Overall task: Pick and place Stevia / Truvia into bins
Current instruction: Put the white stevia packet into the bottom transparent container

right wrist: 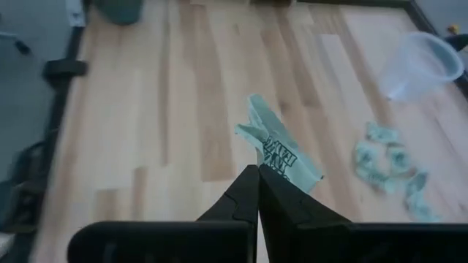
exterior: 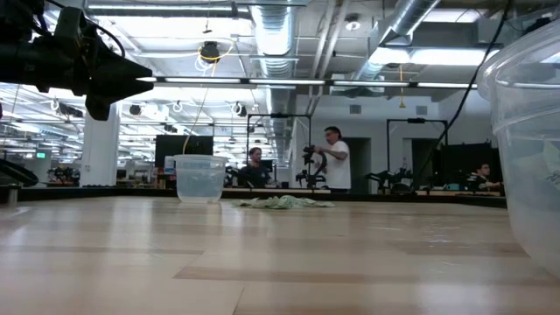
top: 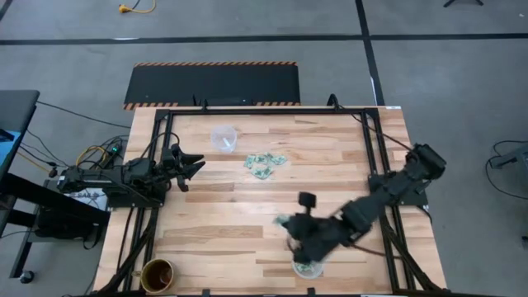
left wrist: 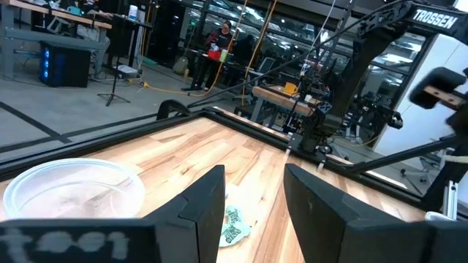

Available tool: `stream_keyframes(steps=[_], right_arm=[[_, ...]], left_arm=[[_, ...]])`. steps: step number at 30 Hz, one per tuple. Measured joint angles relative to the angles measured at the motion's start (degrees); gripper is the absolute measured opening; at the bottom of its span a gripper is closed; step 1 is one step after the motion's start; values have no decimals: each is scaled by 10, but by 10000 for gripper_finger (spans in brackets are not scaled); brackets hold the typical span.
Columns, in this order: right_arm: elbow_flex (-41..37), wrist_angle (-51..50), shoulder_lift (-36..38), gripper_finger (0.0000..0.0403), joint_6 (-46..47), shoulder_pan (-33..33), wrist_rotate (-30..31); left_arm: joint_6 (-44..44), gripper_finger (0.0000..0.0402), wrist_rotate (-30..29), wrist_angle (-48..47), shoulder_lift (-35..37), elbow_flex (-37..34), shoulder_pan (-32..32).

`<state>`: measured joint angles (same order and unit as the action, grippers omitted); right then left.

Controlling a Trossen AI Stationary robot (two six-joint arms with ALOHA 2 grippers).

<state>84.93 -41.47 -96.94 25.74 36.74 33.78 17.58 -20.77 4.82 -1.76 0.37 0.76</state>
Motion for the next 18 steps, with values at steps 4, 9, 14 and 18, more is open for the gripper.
stream_keyframes(steps=[4, 9, 14, 18], right_arm=[[0, -32, -3, 0, 77, 72, 16], [0, -49, -37, 0, 170, 158, 50], [0, -63, -64, 0, 241, 206, 71], [-1, -67, -75, 0, 253, 220, 71]], left_arm=[[0, 130, 0, 0, 0, 0, 0], [0, 130, 0, 0, 0, 0, 0], [0, 130, 0, 0, 0, 0, 0], [0, 130, 0, 0, 0, 0, 0]])
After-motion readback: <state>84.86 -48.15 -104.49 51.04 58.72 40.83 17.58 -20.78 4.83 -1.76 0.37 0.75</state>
